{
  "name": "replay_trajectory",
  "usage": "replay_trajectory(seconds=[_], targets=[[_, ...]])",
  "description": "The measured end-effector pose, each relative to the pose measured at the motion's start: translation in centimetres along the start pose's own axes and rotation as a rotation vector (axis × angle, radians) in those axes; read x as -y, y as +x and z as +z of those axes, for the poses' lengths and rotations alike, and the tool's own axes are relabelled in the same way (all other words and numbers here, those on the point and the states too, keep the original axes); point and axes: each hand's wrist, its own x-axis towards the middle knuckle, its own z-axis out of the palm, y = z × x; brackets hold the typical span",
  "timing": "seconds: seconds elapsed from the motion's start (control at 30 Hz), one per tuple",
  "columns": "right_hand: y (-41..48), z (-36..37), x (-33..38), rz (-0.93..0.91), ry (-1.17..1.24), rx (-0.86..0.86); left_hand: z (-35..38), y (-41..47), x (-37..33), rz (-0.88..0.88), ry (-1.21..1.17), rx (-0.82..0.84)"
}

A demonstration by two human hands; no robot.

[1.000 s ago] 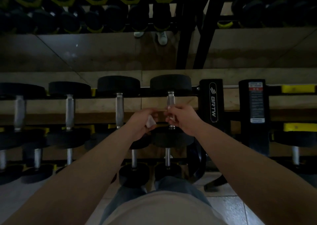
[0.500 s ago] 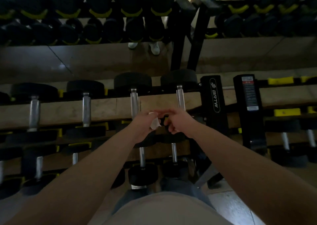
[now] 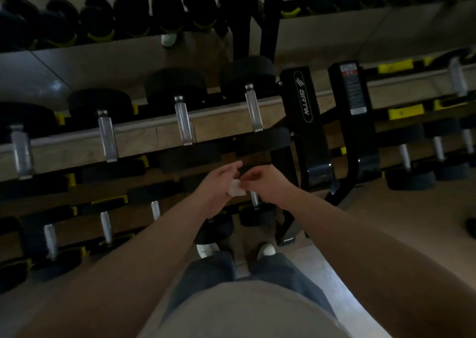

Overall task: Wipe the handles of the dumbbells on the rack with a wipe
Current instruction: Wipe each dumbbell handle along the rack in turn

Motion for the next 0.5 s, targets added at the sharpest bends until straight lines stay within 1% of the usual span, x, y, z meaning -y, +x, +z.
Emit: replay_trajectory(seconds=[0.07, 0.17, 0.23, 0.37, 0.5], targets=[[-0.2, -0.1, -1.3, 0.019, 0.007, 0.008, 0.4, -0.3, 1.2, -0.011, 0.028, -0.004], [-0.2, -0.4, -3.9, 0.039, 0.089, -0.002, 0.9, -0.1, 3.7, -0.032, 0.077, -0.024], [0.1, -0.6, -6.1, 0.054, 0.128, 0.026, 1.6, 0.6, 5.7, -0.049, 0.075, -0.095], [1.0, -0.9, -11.0, 0.064, 0.131, 0.086, 3.2, 3.1, 11.0, -0.077, 0.01, -0.276], [2.5, -0.5, -16.8, 0.088, 0.141, 0.109, 4.3, 5.3, 16.4, -0.148, -0.043, -0.302]])
